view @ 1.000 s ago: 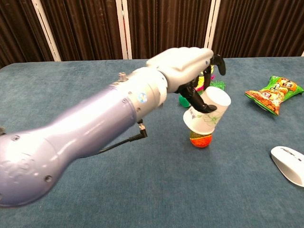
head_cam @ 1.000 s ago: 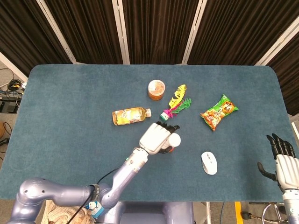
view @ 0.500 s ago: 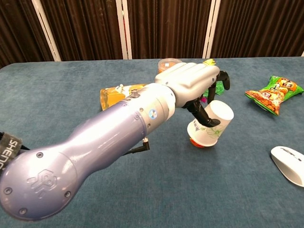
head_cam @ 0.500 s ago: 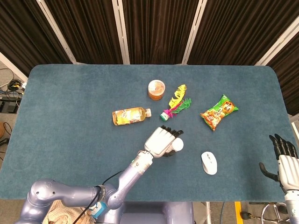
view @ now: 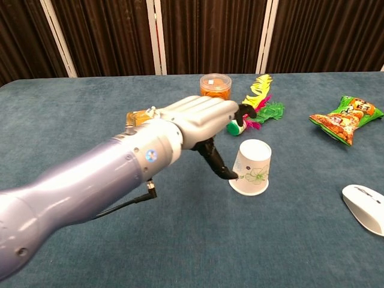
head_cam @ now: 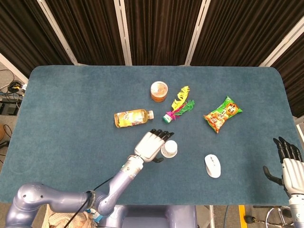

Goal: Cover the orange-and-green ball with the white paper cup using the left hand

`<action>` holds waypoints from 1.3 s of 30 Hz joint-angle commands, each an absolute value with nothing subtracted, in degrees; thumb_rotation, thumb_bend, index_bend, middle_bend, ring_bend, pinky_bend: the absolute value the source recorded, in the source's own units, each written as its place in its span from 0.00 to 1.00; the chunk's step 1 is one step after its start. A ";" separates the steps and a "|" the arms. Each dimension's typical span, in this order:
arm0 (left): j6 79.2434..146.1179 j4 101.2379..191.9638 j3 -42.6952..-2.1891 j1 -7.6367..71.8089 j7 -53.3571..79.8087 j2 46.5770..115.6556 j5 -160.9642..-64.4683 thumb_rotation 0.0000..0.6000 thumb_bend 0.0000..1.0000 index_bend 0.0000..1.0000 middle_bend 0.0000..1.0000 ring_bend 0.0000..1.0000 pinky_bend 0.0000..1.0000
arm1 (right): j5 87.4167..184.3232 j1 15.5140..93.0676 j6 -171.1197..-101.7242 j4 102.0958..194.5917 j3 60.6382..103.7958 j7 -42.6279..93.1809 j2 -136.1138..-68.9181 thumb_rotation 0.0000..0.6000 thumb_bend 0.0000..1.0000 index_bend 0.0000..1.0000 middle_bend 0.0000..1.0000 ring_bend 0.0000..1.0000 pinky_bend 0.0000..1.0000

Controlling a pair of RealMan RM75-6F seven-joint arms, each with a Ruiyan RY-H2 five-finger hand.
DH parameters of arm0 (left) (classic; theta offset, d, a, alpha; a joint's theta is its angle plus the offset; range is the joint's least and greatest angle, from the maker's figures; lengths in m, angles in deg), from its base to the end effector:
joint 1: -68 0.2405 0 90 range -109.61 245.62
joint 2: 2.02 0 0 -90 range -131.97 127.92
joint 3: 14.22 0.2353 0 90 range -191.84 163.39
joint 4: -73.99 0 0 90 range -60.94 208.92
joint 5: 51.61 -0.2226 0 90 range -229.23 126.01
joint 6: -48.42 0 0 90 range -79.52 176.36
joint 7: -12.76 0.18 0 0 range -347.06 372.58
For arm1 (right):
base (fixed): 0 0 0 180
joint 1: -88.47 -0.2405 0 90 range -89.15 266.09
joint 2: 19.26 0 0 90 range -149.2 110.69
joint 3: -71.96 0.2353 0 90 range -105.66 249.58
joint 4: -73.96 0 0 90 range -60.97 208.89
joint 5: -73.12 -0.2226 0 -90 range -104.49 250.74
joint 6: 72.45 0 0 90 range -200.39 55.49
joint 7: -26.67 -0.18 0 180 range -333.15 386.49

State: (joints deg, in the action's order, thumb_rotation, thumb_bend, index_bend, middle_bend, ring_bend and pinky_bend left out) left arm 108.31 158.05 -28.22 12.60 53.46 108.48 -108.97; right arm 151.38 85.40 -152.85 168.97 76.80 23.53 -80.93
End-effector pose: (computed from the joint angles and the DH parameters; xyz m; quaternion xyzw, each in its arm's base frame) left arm 0.0302 0.3091 -0.1277 -0.7897 -0.2982 -0.4132 0.3415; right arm -0.3220 -0.2122 0.1482 0.5405 -0.4567 0.3646 0.6053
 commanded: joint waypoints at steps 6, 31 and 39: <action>115.65 170.10 -23.42 19.51 51.53 96.99 -115.12 1.00 0.13 0.10 0.14 0.15 0.23 | 151.19 85.38 -152.69 168.88 76.75 24.16 -80.87 1.00 0.35 0.00 0.00 0.00 0.03; 139.99 177.68 -2.92 50.37 30.57 64.72 -134.39 1.00 0.07 0.00 0.00 0.00 0.00 | 154.65 85.87 -155.43 167.65 75.65 28.83 -81.79 1.00 0.35 0.00 0.00 0.00 0.03; 142.12 171.76 -4.60 54.20 25.24 66.39 -137.13 1.00 0.07 0.00 0.00 0.00 0.00 | 155.72 85.85 -155.86 167.21 75.45 28.71 -82.14 1.00 0.35 0.00 0.00 0.00 0.03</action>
